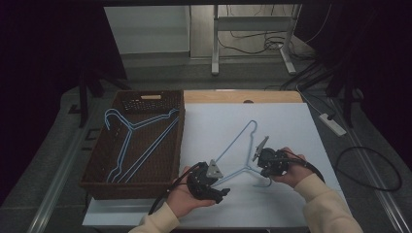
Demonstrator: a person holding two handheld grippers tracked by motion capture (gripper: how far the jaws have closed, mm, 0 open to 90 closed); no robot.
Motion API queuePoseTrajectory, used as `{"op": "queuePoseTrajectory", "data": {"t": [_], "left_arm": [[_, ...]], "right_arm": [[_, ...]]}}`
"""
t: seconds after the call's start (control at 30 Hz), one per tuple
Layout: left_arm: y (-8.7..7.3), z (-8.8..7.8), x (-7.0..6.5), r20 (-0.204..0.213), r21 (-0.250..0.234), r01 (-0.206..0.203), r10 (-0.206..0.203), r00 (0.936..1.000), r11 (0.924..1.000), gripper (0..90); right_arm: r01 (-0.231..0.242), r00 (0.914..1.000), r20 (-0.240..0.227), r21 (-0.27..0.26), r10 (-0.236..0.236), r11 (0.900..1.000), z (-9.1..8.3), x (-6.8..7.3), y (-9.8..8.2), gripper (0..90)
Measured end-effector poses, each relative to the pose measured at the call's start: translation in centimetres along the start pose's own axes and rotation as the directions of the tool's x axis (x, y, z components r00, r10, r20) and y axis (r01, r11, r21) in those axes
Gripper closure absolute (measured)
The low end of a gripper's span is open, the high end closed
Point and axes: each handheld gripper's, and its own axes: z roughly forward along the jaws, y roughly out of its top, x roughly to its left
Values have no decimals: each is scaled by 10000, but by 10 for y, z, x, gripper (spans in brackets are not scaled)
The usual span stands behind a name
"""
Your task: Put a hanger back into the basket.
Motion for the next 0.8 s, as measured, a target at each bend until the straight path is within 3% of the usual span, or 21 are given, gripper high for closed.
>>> {"op": "queuePoseTrajectory", "data": {"t": [0.4, 0.5, 0.57, 0.73, 0.8], "left_arm": [[3, 33, 14, -222, 367, 621, -613, 9979, 9974, 370], [4, 40, 18, -49, 464, 775, -774, 9970, 9959, 436], [4, 43, 20, 71, 521, 759, -764, 9971, 9958, 533], [4, 49, 22, 53, 651, 763, -768, 9970, 9950, 631], [4, 48, 23, 147, 684, 785, -797, 9967, 9946, 718]], "right_arm": [[90, 9999, 85, -28, -90, 10000, -3, 1, 1, 878], [123, 9999, 83, -22, -123, 9999, -6, 1, 2, 878], [187, 9997, 155, 2, -187, 9998, -9, 2, 3, 878], [269, 9993, 246, -112, -266, 9996, -16, 3, 5, 879], [279, 9992, 282, -146, -275, 9995, -18, 4, 6, 879]]}}
